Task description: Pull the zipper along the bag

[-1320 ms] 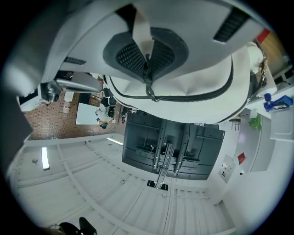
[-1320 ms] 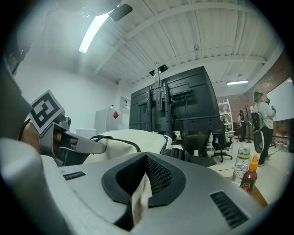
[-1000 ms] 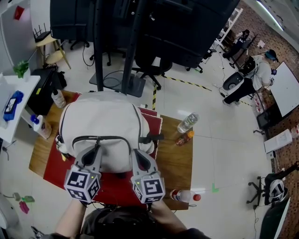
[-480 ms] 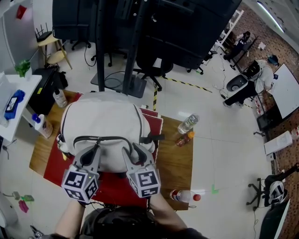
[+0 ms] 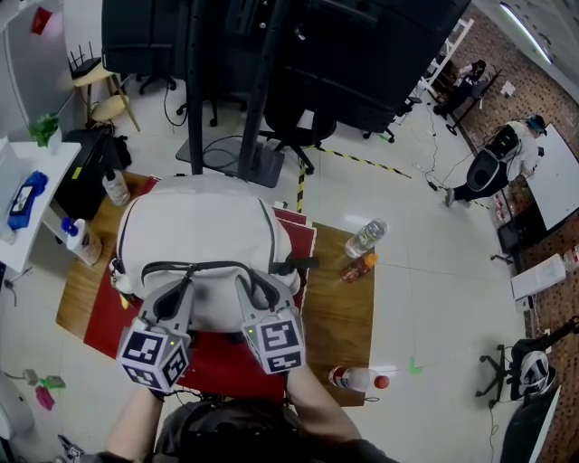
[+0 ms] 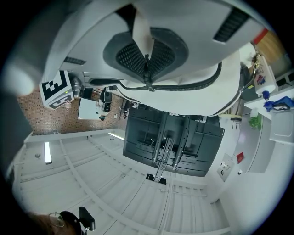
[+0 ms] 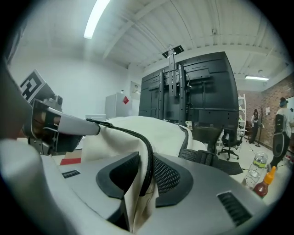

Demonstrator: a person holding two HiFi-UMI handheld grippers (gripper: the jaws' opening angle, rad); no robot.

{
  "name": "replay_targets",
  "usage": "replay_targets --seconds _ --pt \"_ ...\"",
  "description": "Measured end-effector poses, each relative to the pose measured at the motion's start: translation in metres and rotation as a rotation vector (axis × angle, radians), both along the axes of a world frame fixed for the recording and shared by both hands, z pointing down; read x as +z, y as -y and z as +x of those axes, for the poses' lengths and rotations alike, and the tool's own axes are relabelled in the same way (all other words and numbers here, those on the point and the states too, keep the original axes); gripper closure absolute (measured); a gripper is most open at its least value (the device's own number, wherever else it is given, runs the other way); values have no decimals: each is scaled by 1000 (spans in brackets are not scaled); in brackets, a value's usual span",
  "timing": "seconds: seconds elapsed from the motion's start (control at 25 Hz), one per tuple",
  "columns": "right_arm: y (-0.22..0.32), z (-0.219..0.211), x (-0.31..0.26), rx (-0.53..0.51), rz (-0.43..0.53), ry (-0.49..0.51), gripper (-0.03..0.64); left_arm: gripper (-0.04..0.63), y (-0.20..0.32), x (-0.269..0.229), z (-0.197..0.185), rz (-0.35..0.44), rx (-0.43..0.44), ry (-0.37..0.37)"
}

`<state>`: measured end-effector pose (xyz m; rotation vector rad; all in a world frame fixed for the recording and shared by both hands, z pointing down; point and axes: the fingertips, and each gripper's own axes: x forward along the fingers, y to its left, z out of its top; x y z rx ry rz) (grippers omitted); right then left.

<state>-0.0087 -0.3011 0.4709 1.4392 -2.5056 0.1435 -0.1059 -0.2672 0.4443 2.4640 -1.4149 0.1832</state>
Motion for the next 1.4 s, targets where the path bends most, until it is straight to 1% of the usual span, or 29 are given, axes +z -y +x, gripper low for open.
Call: replay_targets --seconds 0.12,0.24,0.68,0.96,1.2,1.32,1.4 --pt "-1 2 -1 -2 -4 28 543 581 1 -2 -3 3 -3 3" --pt "-3 7 1 -8 7 58 555 581 6 -3 -7 6 -8 -4" --pt "-7 4 -1 -9 29 55 555 581 13 -11 -27 33 -32 14" --pt "-6 3 -3 3 36 70 555 583 20 -21 -33 44 -4 21" --pt "-6 1 -2 2 43 65 555 581 26 -15 -48 36 -12 16" --pt "-7 2 -3 1 44 64 555 581 26 -13 -49 37 5 25" --pt "-7 2 -2 1 46 63 555 581 25 -12 -49 32 21 16"
